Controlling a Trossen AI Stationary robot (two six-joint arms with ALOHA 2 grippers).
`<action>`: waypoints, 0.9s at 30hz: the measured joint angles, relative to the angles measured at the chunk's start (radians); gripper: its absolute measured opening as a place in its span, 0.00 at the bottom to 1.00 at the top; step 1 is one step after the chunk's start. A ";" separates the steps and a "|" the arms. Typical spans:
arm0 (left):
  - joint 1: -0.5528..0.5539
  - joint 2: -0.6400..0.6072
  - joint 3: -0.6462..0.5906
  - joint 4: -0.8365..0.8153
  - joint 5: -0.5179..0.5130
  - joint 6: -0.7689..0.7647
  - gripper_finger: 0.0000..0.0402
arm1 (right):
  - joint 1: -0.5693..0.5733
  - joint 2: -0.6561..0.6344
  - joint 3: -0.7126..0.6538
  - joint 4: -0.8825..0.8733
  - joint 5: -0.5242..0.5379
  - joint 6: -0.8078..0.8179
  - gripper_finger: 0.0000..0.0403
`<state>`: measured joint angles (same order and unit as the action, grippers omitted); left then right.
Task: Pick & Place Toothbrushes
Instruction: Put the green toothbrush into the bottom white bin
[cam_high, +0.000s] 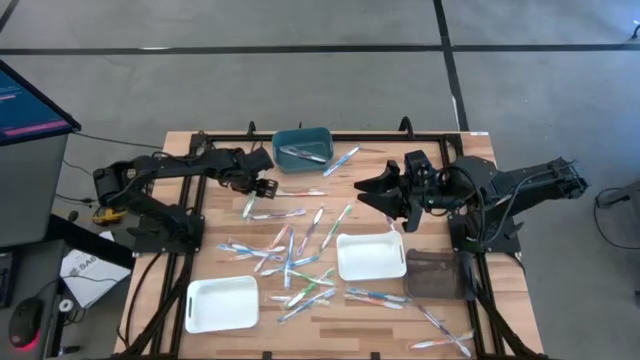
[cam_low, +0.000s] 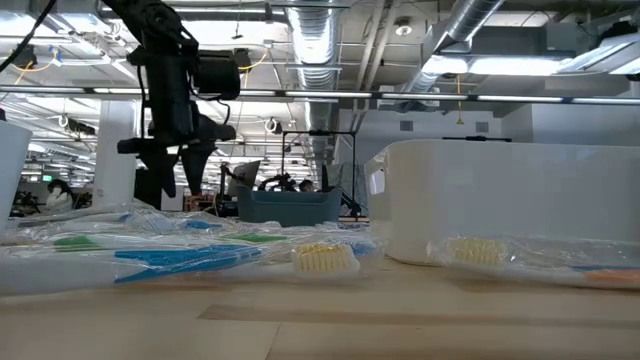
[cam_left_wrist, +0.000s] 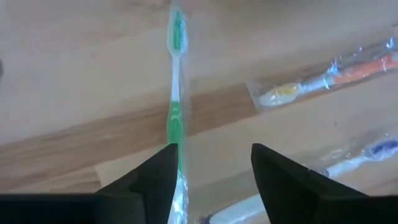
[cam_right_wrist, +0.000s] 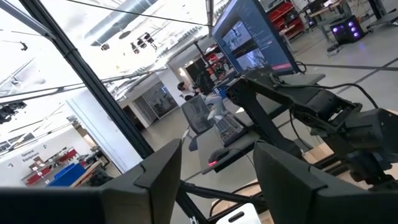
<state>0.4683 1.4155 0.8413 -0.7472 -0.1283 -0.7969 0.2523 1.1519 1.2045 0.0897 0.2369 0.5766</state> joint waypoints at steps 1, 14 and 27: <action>0.000 0.000 0.000 0.000 -0.009 0.000 0.50 | 0.000 0.000 0.000 0.000 0.000 0.000 0.48; 0.076 0.001 -0.066 0.074 0.061 0.064 0.43 | 0.000 0.024 -0.001 0.000 0.001 -0.033 0.48; 0.077 0.001 -0.152 0.139 0.074 0.064 0.42 | -0.006 0.052 0.000 0.016 0.000 -0.010 0.48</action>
<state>0.5457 1.4162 0.6891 -0.6082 -0.0543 -0.7330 0.2466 1.2037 1.2045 0.1059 0.2371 0.5663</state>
